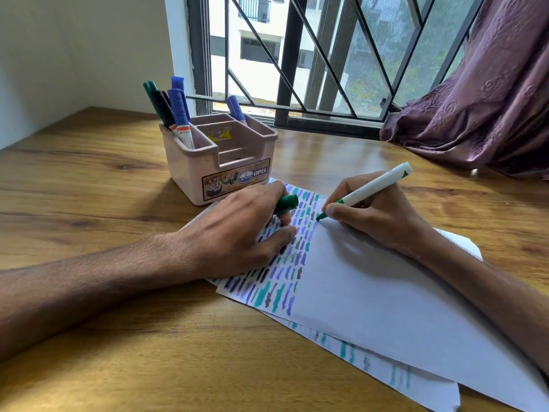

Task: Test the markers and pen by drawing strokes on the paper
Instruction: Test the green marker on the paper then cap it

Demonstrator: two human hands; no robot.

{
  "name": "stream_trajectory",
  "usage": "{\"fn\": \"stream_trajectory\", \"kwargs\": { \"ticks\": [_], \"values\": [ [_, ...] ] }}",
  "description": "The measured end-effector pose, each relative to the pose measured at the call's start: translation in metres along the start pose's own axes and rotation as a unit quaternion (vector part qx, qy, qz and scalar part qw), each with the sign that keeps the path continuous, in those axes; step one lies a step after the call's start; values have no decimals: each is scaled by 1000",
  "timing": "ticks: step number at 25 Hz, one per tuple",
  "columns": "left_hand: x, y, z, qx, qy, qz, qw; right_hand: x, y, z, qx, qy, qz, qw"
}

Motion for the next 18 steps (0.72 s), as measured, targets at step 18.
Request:
{"fn": "stream_trajectory", "kwargs": {
  "ticks": [18],
  "values": [
    [1, -2, -1, -1, -1, -7, 1000, 11, -2, 3, 20, 21, 32, 999]
  ]
}}
Point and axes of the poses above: each hand's wrist, its own z-axis towards the middle knuckle, its own y-axis out of the palm, x = y × z, the point moved 10 cm from there along z, towards the middle knuckle, and after that the axes turned 1 degree about -z, right-handed, at the moved point
